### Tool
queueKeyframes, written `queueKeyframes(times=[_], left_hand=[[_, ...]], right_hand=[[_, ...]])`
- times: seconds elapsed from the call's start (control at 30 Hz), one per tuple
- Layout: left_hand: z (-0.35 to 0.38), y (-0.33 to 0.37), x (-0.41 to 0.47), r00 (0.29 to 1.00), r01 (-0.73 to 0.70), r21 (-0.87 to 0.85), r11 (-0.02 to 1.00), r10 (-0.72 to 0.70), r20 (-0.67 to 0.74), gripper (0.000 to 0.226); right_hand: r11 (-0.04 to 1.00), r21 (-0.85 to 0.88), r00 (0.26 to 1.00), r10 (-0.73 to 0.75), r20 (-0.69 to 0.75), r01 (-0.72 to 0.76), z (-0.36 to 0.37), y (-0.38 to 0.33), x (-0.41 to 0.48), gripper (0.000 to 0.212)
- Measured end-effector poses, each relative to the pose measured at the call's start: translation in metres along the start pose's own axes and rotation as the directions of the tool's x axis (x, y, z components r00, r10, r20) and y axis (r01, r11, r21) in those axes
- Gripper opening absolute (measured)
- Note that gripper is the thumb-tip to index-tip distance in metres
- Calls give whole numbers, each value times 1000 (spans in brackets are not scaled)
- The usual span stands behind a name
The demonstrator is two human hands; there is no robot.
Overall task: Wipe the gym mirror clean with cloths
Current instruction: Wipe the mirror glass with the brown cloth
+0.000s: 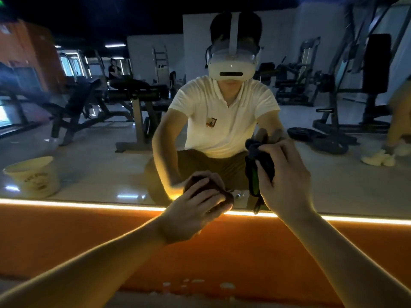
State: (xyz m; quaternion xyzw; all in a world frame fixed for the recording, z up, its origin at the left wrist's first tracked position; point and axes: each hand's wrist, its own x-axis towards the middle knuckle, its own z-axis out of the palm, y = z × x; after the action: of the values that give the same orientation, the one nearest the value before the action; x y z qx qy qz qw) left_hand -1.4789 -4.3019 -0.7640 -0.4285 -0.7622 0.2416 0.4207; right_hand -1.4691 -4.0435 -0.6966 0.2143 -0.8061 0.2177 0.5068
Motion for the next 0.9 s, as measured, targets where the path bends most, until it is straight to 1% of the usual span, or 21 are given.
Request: queueKeyframes(times=[0.03, 0.07, 0.1, 0.13, 0.17, 0.2, 0.23, 0.27, 0.3, 0.37, 0.4, 0.43, 0.5, 0.57, 0.6, 0.67, 0.7, 0.77, 0.83, 0.87, 0.9], left_hand=[[-6, -8, 13, 997, 52, 12, 999, -51, -60, 58], [-14, -20, 29, 973, 167, 0, 986, -165, -159, 61], [-23, -35, 49, 907, 322, -42, 946, -321, -273, 63], [-31, -51, 69, 811, 454, -103, 885, -458, -363, 65], [-36, -64, 87, 719, 541, -160, 826, -553, -421, 65], [-40, -71, 100, 657, 582, -212, 785, -607, -448, 65], [-40, -72, 107, 627, 591, -246, 768, -629, -460, 65], [-37, -67, 108, 625, 580, -255, 774, -623, -470, 65], [-31, -57, 103, 654, 546, -237, 803, -586, -479, 63], [-10, -22, 79, 812, 397, -161, 904, -427, -397, 60], [1, -2, 64, 900, 281, -130, 951, -308, -308, 56], [9, 15, 52, 961, 157, -103, 982, -176, -213, 49], [20, 28, 35, 997, -36, -44, 998, 33, -71, 40], [15, 21, 36, 994, -105, -6, 994, 105, -3, 53], [8, 12, 43, 998, -59, 3, 998, 59, -28, 61], [-10, -15, 66, 967, 160, -30, 987, -162, -195, 62], [-18, -30, 82, 913, 262, -65, 963, -269, -308, 60], [-30, -50, 109, 805, 399, -107, 911, -404, -435, 59], [-31, -51, 122, 745, 454, -140, 880, -461, -481, 60], [-26, -46, 121, 743, 453, -158, 877, -469, -477, 60], [-20, -39, 117, 768, 429, -157, 889, -451, -455, 61]], right_hand=[[1000, -2, 1000, -3, -4, 3, -2, 2, -2, 27], [1000, -8, 1000, -13, -7, 13, -5, 5, -5, 27], [1000, -18, 1000, -26, -15, 26, -8, 9, -7, 27], [999, -27, 999, -37, -27, 36, -12, 13, -9, 27], [999, -33, 998, -39, -41, 38, -16, 18, -9, 27], [999, -39, 998, -34, -55, 31, -19, 22, -10, 26], [999, -42, 998, -24, -66, 21, -21, 26, -11, 25], [999, -41, 997, -14, -72, 11, -23, 29, -11, 25], [999, -41, 997, -6, -73, 3, -23, 31, -11, 25], [999, -39, 998, 3, -61, -5, -25, 36, -13, 25], [1000, -30, 999, -2, -54, 1, -25, 36, -14, 25], [1000, -20, 999, -4, -51, 3, -26, 36, -15, 24], [1000, -2, 999, 3, -40, -3, -28, 36, -14, 24], [1000, 5, 999, 17, -28, -17, -28, 36, -14, 27], [1000, 8, 999, 18, -29, -17, -28, 36, -14, 27], [1000, 9, 999, 4, -32, -4, -28, 36, -13, 28], [1000, 6, 999, -2, -35, 3, -27, 37, -13, 28], [1000, 1, 999, -10, -37, 10, -27, 36, -13, 29], [1000, -20, 999, -10, -32, 9, -28, 37, -13, 29], [999, -31, 999, -8, -33, 7, -29, 38, -13, 30], [999, -39, 999, -1, -42, -1, -31, 40, -13, 29]])
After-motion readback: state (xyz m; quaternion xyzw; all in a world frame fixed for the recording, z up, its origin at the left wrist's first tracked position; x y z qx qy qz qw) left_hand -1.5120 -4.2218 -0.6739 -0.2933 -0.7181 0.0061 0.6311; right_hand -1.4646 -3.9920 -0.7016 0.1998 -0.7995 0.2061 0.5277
